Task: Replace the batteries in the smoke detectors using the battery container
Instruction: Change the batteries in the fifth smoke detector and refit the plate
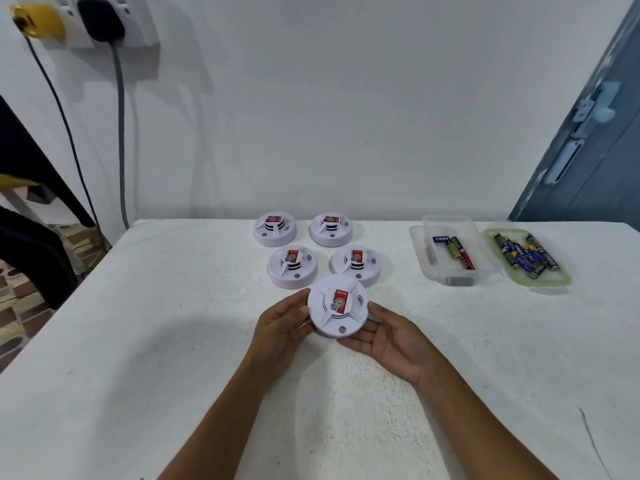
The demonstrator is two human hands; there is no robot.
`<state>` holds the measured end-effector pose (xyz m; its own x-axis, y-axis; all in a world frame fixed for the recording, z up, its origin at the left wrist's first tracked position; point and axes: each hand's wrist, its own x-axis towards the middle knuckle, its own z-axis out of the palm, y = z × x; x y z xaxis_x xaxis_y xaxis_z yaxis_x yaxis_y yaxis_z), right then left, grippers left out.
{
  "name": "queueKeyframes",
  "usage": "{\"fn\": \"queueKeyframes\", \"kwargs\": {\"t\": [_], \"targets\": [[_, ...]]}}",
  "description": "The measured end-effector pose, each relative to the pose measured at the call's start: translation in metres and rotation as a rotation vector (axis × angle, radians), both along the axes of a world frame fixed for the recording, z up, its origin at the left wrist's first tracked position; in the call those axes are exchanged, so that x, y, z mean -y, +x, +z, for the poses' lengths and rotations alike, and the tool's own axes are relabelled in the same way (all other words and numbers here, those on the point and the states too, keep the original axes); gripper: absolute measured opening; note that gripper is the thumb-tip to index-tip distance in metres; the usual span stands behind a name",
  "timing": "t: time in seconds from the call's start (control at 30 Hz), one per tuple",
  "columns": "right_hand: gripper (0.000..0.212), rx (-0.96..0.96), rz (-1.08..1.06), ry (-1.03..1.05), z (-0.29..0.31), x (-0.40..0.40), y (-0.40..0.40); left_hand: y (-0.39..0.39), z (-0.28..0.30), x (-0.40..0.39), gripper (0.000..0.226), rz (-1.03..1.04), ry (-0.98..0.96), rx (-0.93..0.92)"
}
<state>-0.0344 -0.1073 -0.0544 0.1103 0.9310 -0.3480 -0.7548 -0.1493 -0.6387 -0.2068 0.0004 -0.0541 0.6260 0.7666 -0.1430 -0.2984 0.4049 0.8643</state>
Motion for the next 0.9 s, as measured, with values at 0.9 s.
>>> {"fn": "queueKeyframes", "kwargs": {"t": [0.9], "targets": [[0.079,-0.011,0.012,0.02,0.0008,0.0003,0.0,0.0001,-0.0032,-0.0015,0.041,0.012,-0.042,0.053]]}}
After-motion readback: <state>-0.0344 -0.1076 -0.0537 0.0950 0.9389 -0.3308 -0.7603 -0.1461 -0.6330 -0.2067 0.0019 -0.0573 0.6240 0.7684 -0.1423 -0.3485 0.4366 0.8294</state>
